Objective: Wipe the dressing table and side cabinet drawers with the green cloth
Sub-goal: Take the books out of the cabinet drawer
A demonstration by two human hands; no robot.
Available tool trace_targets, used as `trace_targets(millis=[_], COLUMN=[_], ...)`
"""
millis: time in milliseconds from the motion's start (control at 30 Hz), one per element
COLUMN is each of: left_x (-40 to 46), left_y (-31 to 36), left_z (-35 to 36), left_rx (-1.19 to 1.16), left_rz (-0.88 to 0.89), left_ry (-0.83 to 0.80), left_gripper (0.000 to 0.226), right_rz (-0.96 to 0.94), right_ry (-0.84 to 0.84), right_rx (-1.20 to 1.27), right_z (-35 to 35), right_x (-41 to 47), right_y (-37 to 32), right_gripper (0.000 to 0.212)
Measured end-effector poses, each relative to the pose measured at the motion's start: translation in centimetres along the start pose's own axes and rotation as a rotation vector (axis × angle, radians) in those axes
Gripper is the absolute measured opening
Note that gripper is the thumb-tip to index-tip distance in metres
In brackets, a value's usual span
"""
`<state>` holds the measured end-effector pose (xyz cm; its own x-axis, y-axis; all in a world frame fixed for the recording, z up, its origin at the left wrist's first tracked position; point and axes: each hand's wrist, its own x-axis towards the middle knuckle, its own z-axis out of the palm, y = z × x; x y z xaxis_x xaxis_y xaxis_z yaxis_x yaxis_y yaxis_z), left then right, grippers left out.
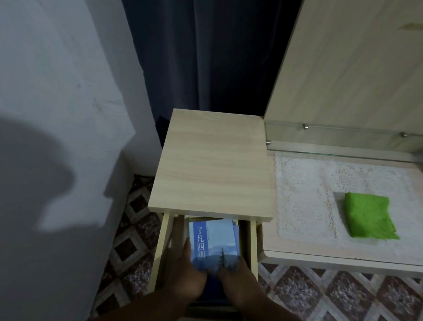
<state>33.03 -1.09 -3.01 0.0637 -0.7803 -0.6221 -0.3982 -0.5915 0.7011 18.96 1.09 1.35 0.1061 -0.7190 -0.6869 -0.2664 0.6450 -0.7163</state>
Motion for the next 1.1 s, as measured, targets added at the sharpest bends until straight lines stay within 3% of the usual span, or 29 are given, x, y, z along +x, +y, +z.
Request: trace_targets(millis=[100, 267, 400, 500, 633, 733, 833, 967, 1100], left_x=[0.0, -0.2, -0.2, -0.2, -1.8, -3.6, -5.2, -7.1, -7.1], left_y=[0.4, 1.0, 1.7, 2.2, 3.3, 3.8, 4.8, 7.2, 10.0], left_z=[-0.1, -0.8, -1.9, -2.6, -4.1, -5.4, -6.4, -7.7, -8.3], left_rx=[0.034, 0.179, 0.258, 0.201, 0.032, -0.151, -0.275, -0.192, -0.23], left_rz=[0.0, -0.054, -0.069, -0.146, -0.219, -0.324, -0.37, -0.268, -0.088], left_ry=[-0.051, -0.025, -0.123, -0.124, -0.234, -0.309, -0.418, -0.388, -0.25], left_gripper=[0.051, 0.026, 0.028, 0.043, 0.023, 0.055, 0.06, 0.058, 0.087], right_rz=[0.057, 0.227, 0.284, 0.343, 0.357, 0.408, 0.405, 0.313, 0.132], right_ry=[0.094, 0.2, 0.225, 0.147, 0.04, -0.036, -0.073, -0.067, -0.05], right_rx=[-0.009, 0.214, 0.318, 0.297, 0.316, 0.415, 0.486, 0.455, 0.303], right_z=[-0.1, 0.5, 0.8, 0.8, -0.4, -1.8, -2.9, -3.8, -5.1], right_x=[0.6, 0.9, 1.3, 0.7, -1.3, -2.9, -4.9, -6.3, -6.6], right_y=[-0.2, -1.2, -1.6, -1.8, -2.7, -3.9, -5.3, -7.1, -10.5], right_gripper=[0.023, 0.056, 0.061, 0.05, 0.031, 0.036, 0.028, 0.023, 0.022])
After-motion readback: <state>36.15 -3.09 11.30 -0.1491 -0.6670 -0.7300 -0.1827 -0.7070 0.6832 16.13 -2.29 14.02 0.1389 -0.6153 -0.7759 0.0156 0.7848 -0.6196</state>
